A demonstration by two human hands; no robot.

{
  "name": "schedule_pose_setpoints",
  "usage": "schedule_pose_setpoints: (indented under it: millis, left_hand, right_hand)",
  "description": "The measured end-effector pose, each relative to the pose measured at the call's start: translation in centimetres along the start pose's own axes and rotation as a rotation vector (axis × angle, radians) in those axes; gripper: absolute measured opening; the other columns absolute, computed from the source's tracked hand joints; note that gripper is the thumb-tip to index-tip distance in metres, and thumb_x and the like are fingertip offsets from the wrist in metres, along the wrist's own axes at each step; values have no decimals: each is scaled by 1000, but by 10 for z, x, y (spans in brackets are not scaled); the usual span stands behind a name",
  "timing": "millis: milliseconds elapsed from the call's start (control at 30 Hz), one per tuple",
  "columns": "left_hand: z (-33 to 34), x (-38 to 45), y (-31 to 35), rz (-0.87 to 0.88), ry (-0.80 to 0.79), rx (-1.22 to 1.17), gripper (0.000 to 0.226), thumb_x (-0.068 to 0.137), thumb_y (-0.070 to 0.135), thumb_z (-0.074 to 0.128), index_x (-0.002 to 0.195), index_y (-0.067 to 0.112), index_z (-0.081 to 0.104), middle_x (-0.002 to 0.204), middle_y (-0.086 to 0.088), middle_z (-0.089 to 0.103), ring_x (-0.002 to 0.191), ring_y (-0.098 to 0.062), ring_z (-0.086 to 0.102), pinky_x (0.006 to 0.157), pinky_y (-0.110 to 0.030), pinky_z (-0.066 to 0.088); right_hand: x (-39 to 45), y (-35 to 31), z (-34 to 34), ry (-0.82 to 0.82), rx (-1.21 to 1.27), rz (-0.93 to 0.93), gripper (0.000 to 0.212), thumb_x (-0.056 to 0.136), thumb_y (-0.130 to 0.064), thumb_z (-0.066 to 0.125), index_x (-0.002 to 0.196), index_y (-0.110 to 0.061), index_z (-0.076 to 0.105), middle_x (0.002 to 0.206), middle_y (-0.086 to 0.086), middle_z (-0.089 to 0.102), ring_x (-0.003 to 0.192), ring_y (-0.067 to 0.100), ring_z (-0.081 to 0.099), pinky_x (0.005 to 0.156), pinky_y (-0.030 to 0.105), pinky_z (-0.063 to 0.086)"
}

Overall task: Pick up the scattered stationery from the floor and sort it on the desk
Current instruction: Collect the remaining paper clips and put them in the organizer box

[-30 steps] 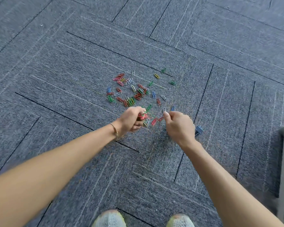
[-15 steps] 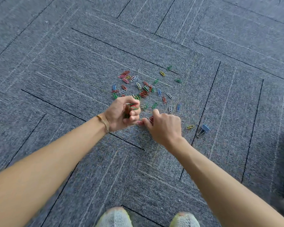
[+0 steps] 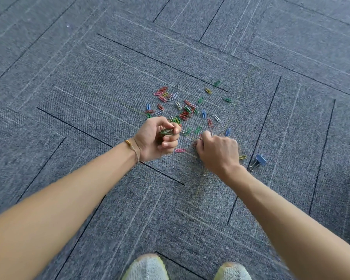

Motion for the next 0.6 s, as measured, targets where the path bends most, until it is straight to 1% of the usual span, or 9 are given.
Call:
schedule_pose_setpoints:
  millis: [133, 233, 300, 367, 400, 467, 500, 533, 600]
  left_hand:
    - [-3, 5, 1, -36, 146, -19, 37, 99, 26, 39, 62, 19, 42, 62, 0, 45, 50, -12, 46, 38, -18, 27]
    - [-5, 9, 0, -53, 203, -24, 35, 105, 26, 39, 72, 18, 47, 66, 1, 49, 52, -9, 48, 38, -15, 35]
    - [-7, 11, 1, -38, 198, -3, 25, 106, 22, 37, 91, 12, 55, 69, 2, 51, 53, -8, 48, 40, -15, 40]
    - [-12, 14, 4, -3, 208, 33, 27, 106, 12, 34, 111, 9, 61, 72, 2, 54, 54, -7, 46, 42, -16, 40]
    - [-14, 16, 6, 18, 221, 56, 30, 106, 9, 34, 116, 9, 62, 73, 2, 55, 55, -7, 46, 42, -16, 39]
    - [-14, 19, 12, 52, 273, 153, 27, 106, 18, 37, 109, 10, 64, 68, 5, 53, 52, -7, 43, 41, -17, 35]
    - [-13, 21, 16, 64, 330, 247, 29, 106, 27, 41, 97, 12, 64, 63, 6, 49, 49, -7, 41, 40, -19, 33]
    - [-11, 24, 20, 79, 409, 396, 36, 105, 37, 43, 83, 14, 60, 57, 6, 44, 45, -8, 38, 39, -20, 31]
    - [-10, 32, 26, 154, 589, 871, 52, 100, 55, 43, 62, 20, 46, 51, 7, 37, 42, -12, 35, 43, -21, 30]
  right_hand:
    - [0, -4, 4, -14, 60, -121, 28, 99, -17, 42, 71, -19, 42, 48, -8, 44, 38, 13, 45, 46, 24, 42]
    - [0, -5, 6, -10, 262, -70, 30, 94, -20, 46, 64, -17, 47, 46, -7, 47, 37, 15, 47, 45, 26, 43]
    - [3, -6, 1, -29, 612, 92, 30, 86, -22, 50, 58, -13, 47, 46, -4, 48, 39, 15, 39, 46, 25, 40]
    - [6, -8, -13, -107, 1200, 309, 25, 76, -19, 49, 53, -12, 42, 49, 1, 44, 42, 14, 32, 43, 24, 29]
    - [9, -8, -20, -137, 1440, 394, 20, 72, -16, 48, 53, -14, 42, 49, 2, 43, 42, 13, 29, 42, 23, 23]
    - [11, -6, -32, -195, 1754, 472, 13, 70, -12, 46, 59, -14, 40, 50, 5, 45, 41, 13, 27, 41, 24, 15]
    - [13, -5, -36, -221, 1865, 479, 11, 71, -11, 45, 63, -15, 39, 51, 5, 48, 41, 12, 27, 41, 25, 14]
    - [16, -4, -38, -242, 1965, 479, 11, 74, -10, 43, 65, -15, 39, 52, 4, 50, 41, 11, 28, 41, 25, 14]
    - [21, -2, -42, -264, 2145, 456, 14, 74, -5, 41, 65, -16, 39, 51, 2, 51, 39, 10, 29, 39, 21, 15]
Point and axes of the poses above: each hand's wrist, its own x-axis towards the middle knuckle, its own z-axis out of the palm, y = z × x, the point moved 1 cm from there along x, towards the middle knuckle
